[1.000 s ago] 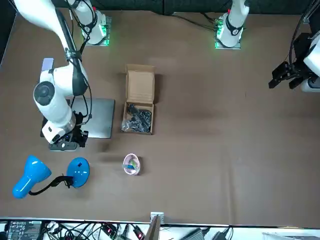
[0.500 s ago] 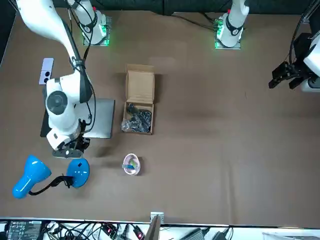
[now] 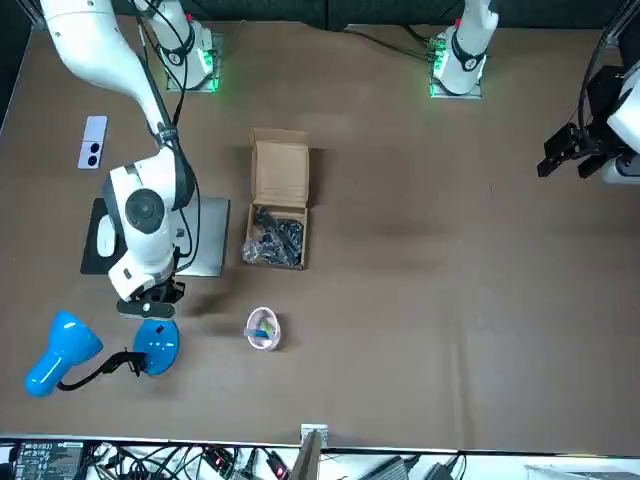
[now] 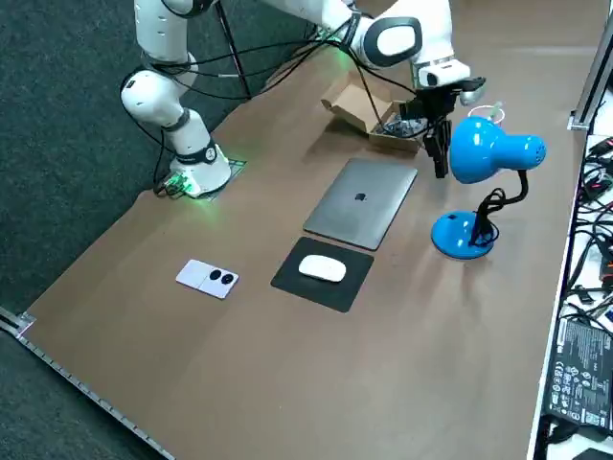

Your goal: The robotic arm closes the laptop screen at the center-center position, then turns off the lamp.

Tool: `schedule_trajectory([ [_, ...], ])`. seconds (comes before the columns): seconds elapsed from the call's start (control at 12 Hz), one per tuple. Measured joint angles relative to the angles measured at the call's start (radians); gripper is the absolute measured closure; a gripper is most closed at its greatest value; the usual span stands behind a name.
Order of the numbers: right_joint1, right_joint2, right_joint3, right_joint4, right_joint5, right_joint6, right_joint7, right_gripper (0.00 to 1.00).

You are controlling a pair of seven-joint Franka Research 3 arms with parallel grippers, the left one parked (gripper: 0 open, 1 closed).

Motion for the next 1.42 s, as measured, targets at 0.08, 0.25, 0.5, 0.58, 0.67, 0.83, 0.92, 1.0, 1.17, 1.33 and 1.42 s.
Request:
schedule_trajectory([
  [0.08,-0.001,0.008,-0.002,0.002,-0.008,0.009,0.002,0.98],
  [0.25,-0.004,0.024,-0.007,0.004,-0.011,0.044,0.002,0.98],
  [0.5,-0.02,0.054,-0.014,0.006,-0.014,0.122,0.002,0.98],
  [0.58,-0.025,0.063,-0.015,0.006,-0.02,0.14,0.002,0.98],
  [0.67,-0.031,0.073,-0.015,0.006,-0.024,0.157,0.002,0.98],
  [0.83,-0.04,0.089,-0.015,0.007,-0.032,0.187,0.002,0.98],
  [0.92,-0.043,0.096,-0.015,0.007,-0.037,0.194,0.002,0.98],
  [1.0,-0.046,0.102,-0.015,0.007,-0.042,0.202,0.002,0.98],
  [1.17,-0.054,0.112,-0.015,0.008,-0.045,0.226,0.002,0.98],
  [1.33,-0.062,0.12,-0.015,0.008,-0.047,0.242,0.002,0.98],
  [1.42,-0.064,0.123,-0.015,0.008,-0.05,0.248,0.002,0.98],
])
